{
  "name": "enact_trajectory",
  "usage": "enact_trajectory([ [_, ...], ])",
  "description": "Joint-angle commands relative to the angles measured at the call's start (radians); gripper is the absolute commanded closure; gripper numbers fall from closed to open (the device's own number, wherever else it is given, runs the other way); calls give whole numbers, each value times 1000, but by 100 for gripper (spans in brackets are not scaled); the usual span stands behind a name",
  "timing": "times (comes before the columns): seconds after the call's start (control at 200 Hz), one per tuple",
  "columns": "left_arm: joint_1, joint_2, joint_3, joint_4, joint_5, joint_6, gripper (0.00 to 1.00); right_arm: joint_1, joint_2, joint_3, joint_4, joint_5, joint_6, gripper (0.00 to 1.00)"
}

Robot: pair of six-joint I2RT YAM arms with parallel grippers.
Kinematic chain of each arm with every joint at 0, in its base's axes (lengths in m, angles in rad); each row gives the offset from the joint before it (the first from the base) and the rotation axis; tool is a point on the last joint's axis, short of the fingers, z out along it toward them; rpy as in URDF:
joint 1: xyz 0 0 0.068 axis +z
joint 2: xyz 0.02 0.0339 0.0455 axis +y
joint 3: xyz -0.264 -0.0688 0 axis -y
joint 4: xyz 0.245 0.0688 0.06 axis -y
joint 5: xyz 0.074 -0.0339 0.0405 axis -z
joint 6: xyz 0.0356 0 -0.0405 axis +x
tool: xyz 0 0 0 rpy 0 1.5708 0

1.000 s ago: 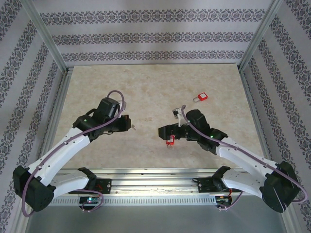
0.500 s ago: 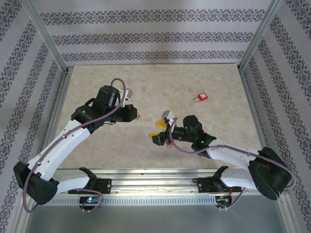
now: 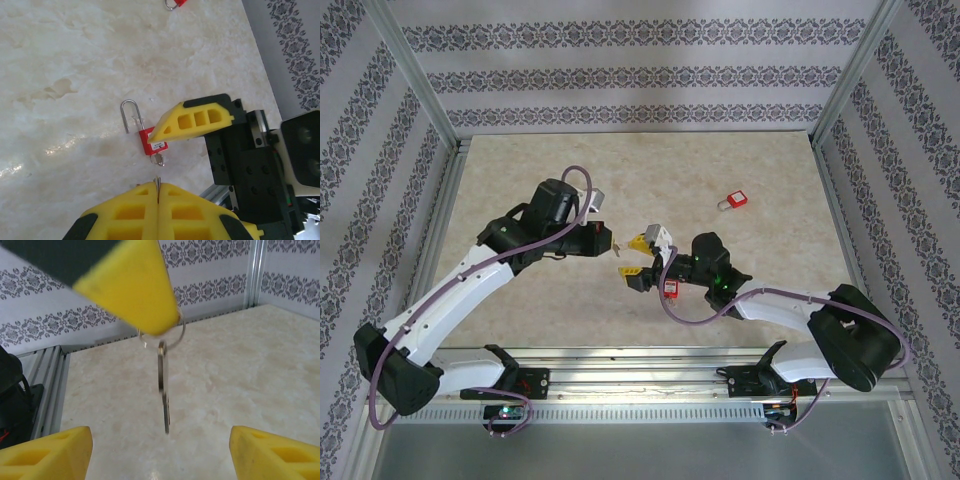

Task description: Unlock with the key

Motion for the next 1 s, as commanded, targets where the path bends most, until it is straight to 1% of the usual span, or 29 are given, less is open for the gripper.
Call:
enact_trajectory([
  [0.0,-18,6,11,39,9,5,100,15,20,36,66,-46,-33,29],
  [0.07,-22,5,10,46,8,2,100,16,27,42,67,-46,-33,31],
  [0.16,-28,5,9,48,5,1,100,17,35,47,70,-49,-29,31],
  [0.27,-31,2,5,51,4,-2,100,21,51,56,70,-55,-24,34],
  [0.42,-34,-4,0,56,0,-7,100,25,65,58,79,-41,-21,42],
  [0.49,-36,-4,-4,58,0,-8,100,26,70,60,87,-29,-14,47],
  [0.56,-37,-2,-5,58,2,-8,100,26,72,62,89,-18,-10,50],
  [0.789,-39,0,-8,65,-1,-9,100,26,87,70,86,-10,-11,67],
  [0.914,-39,1,-10,66,3,-10,100,26,101,76,88,-9,-2,68],
  [0.994,-39,-1,-9,63,-2,-7,100,26,105,78,88,-13,0,72],
])
